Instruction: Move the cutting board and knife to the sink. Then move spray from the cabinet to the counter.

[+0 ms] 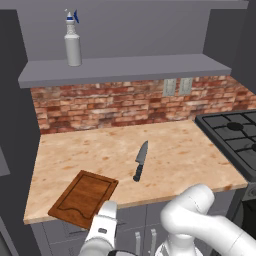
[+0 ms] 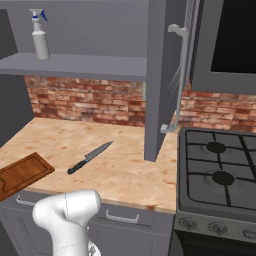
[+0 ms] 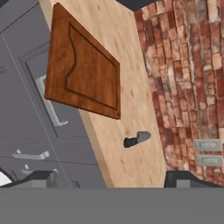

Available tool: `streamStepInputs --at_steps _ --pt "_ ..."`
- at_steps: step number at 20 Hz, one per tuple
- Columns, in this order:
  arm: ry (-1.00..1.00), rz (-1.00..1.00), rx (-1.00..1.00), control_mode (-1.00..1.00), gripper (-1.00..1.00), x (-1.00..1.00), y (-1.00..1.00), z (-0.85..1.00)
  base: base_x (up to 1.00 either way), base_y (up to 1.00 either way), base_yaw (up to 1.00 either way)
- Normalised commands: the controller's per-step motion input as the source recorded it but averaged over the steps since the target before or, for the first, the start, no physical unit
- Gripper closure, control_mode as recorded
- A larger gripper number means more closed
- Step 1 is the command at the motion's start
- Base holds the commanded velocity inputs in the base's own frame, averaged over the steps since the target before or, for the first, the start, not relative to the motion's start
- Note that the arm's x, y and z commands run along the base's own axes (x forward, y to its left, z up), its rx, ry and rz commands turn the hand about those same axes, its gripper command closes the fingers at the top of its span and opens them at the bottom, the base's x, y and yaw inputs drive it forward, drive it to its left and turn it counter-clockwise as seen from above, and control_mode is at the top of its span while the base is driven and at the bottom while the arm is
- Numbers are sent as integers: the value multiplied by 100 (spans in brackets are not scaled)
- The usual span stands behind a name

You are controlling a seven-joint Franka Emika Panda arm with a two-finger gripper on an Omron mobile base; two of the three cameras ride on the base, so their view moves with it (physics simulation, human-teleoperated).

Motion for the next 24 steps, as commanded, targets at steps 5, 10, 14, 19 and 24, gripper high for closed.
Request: streamStepInputs --at_steps 5,10,14,19,24 --pt "0 0 0 -100 -100 1 11 -21 0 0 0" --pt "0 0 0 -100 -100 4 16 -13 0 0 0" --pt "0 -2 0 -100 -100 14 16 -6 0 0 0" --pt "0 -3 0 -100 -100 21 14 -9 0 0 0" --pt "0 -7 -5 -100 -100 17 11 -16 0 0 0"
